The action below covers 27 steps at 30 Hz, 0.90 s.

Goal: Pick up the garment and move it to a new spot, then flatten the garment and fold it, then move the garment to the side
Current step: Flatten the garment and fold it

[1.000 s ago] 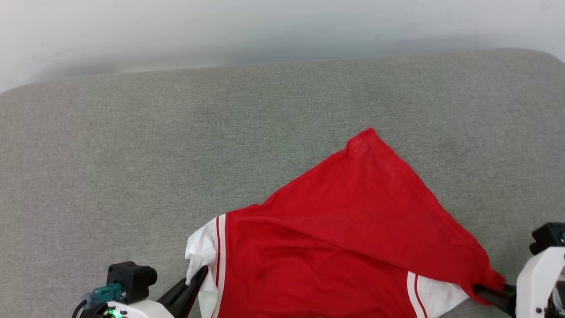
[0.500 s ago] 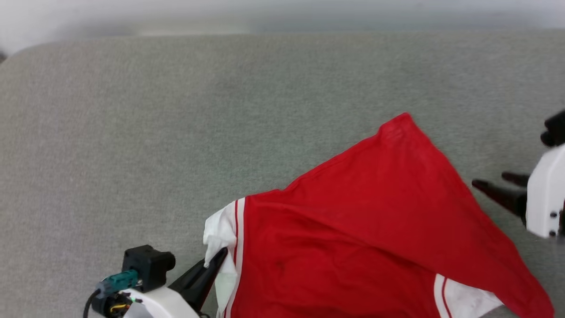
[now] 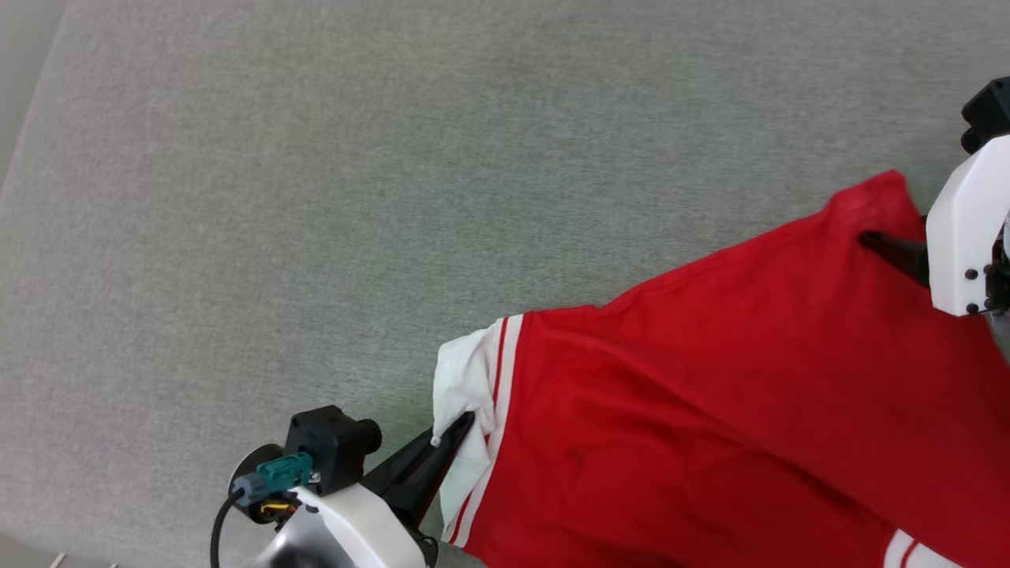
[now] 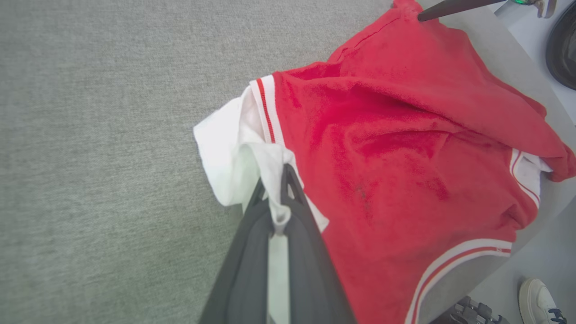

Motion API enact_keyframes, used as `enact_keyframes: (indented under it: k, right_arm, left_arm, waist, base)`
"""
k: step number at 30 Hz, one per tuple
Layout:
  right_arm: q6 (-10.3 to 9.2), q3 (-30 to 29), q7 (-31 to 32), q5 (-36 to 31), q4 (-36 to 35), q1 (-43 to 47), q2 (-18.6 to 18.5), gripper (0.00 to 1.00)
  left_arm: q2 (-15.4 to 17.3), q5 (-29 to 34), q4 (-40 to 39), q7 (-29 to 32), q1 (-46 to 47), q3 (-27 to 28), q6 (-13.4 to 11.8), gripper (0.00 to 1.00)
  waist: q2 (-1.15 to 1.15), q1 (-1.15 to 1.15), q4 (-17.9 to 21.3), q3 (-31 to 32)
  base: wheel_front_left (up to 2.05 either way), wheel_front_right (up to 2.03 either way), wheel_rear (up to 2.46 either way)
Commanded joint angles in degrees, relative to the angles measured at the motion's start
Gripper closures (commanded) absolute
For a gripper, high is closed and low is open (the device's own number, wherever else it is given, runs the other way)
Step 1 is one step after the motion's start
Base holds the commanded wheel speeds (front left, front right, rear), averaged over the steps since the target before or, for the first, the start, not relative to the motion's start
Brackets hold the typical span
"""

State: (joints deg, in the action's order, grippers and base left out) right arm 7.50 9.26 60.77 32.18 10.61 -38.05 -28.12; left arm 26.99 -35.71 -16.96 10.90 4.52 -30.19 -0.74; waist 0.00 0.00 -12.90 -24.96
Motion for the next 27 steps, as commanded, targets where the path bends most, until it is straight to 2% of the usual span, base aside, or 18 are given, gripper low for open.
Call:
enact_keyframes:
  k: [1, 13, 14, 15, 16, 21, 27]
  right_arm:
    - [-0.02, -0.1, -0.3, 0.4, 1.4, -1.0, 0.1, 0.0]
    - [-0.06, 4.9, -1.6, -1.3, 9.3, 2.9, -0.9, 0.0]
    - [-0.05, 5.5, -1.5, -1.2, 9.7, 3.4, -1.0, 0.52]
    - [-0.05, 5.9, -1.7, -1.1, 10.0, 3.7, -1.1, 0.86]
    - [-0.04, 6.2, -2.0, -1.1, 10.3, 3.9, -1.2, 1.0]
    - [-0.01, 6.5, -4.5, -0.4, 11.2, 3.4, -1.4, 1.0]
    - [-0.01, 7.2, -9.9, 1.2, 10.8, 0.3, -1.6, 1.0]
  left_arm:
    - [-0.5, 0.3, 0.3, -0.4, 1.0, -0.4, 0.2, 1.0]
    - [-1.9, 0.1, 2.8, -1.6, 1.8, -1.9, 1.2, 1.0]
    - [-1.9, 0.0, 2.9, -1.6, 1.9, -1.9, 1.3, 1.0]
    - [-1.8, -0.1, 3.0, -1.5, 1.9, -1.9, 1.3, 1.0]
    - [-1.7, -0.1, 3.1, -1.5, 1.9, -1.8, 1.3, 1.0]
    - [-0.9, -0.2, 3.0, -1.8, 1.2, -1.1, 0.7, 1.0]
    - [1.0, -0.3, 1.7, -2.5, 0.6, 1.0, -0.1, 1.0]
  waist:
    - [0.0, 0.0, -2.3, -2.0]
    - [0.0, 0.0, -5.3, -3.2]
    - [0.0, 0.0, -5.5, -3.1]
    - [0.0, 0.0, -5.6, -3.0]
    - [0.0, 0.0, -5.6, -2.8]
    - [0.0, 0.0, -5.0, -0.5]
    - [0.0, 0.0, -2.3, 4.2]
  base:
    - [0.0, 0.0, 0.0]
    - [0.0, 0.0, 0.0]
    - [0.0, 0.0, 0.0]
    - [0.0, 0.0, 0.0]
    - [0.0, 0.0, 0.0]
    - [0.0, 0.0, 0.0]
    - [0.0, 0.0, 0.0]
